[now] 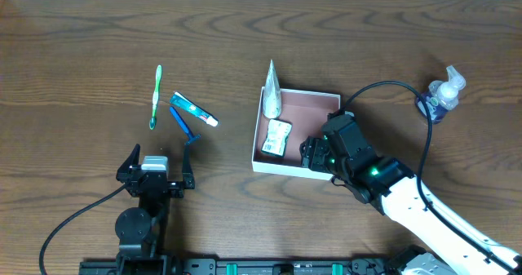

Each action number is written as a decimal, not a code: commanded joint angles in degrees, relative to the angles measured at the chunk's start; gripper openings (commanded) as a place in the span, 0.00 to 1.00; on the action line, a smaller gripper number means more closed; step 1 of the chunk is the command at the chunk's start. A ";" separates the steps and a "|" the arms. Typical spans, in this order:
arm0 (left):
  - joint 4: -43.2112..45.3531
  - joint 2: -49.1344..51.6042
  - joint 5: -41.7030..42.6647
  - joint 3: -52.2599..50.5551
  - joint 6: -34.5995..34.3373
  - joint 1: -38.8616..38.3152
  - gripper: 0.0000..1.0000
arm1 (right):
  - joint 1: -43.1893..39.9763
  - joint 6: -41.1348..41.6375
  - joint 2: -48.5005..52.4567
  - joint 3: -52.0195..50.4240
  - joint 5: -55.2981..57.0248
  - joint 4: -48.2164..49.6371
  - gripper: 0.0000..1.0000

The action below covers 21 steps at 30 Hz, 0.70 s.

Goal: Pack container
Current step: 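Adjust the packet inside the box and open the right gripper, then move the right gripper to the blue soap pump bottle and grasp it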

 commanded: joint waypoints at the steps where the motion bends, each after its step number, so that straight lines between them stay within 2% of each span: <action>1: -2.12 -0.28 0.20 -0.87 -0.35 0.28 0.98 | -1.62 -0.04 -0.22 0.94 2.80 -0.52 0.70; 13: -2.12 -0.28 0.20 -0.87 -0.35 0.28 0.98 | -4.17 -4.48 -0.24 1.46 1.36 0.50 0.73; 18: -2.12 -0.28 0.20 -0.87 -0.35 0.28 0.98 | -4.17 -8.55 -0.44 7.04 0.57 -0.31 0.75; 21: -2.12 -0.28 0.20 -0.87 -0.35 0.28 0.98 | -4.81 -11.69 -0.66 13.97 1.68 -4.68 0.79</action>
